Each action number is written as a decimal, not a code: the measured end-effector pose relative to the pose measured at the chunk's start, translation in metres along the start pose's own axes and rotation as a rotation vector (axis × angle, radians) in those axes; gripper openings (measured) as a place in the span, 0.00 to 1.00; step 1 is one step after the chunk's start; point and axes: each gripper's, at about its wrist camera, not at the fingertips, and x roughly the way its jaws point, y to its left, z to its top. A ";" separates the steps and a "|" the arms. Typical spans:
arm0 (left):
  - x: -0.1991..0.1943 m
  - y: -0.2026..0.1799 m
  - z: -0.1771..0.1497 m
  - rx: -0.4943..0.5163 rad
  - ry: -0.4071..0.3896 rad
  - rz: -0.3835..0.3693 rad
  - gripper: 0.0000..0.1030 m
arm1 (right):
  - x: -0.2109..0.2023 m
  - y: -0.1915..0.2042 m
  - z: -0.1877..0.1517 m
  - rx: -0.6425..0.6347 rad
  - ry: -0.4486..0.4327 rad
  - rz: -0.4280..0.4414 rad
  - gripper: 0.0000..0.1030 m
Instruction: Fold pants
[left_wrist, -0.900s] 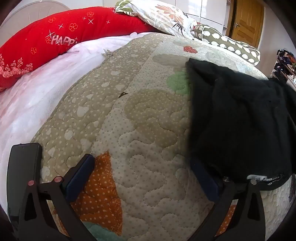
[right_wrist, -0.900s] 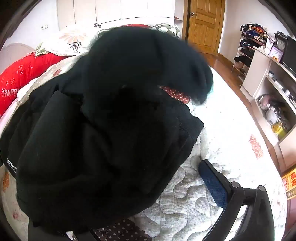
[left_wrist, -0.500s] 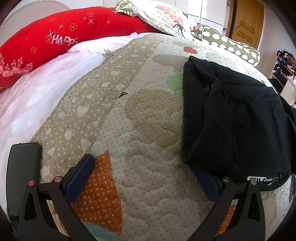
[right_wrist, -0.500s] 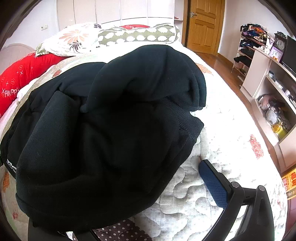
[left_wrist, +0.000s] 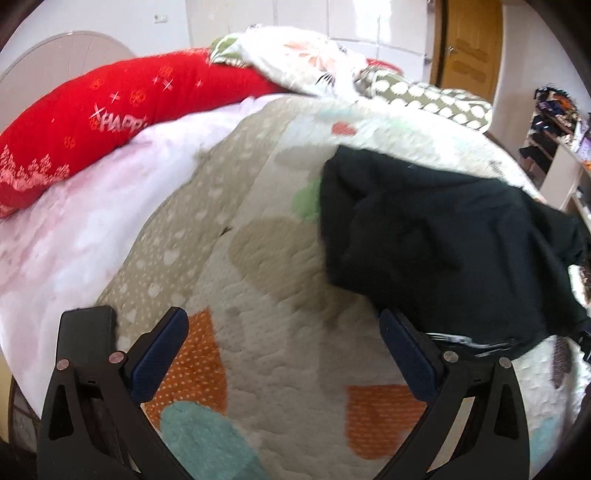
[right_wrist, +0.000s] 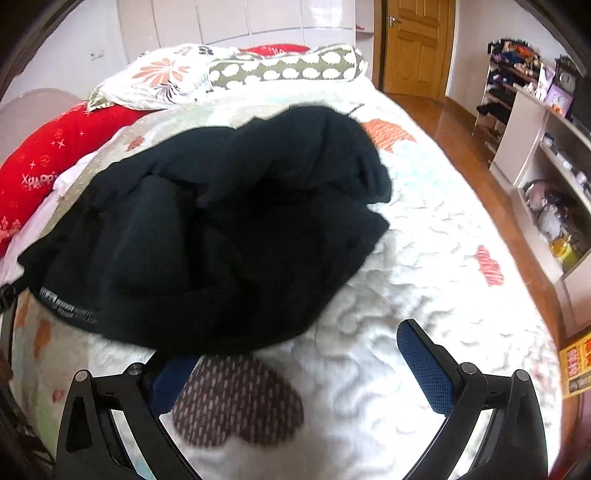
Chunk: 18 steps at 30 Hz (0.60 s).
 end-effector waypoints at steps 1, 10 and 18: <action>-0.004 -0.003 0.001 0.000 -0.006 -0.020 1.00 | -0.008 -0.002 -0.001 0.009 -0.007 0.005 1.00; -0.017 -0.033 0.008 0.063 -0.037 -0.080 1.00 | -0.035 -0.019 0.004 0.085 -0.023 0.041 1.00; -0.019 -0.049 0.010 0.091 -0.047 -0.102 1.00 | -0.036 -0.008 0.009 0.073 -0.060 0.038 1.00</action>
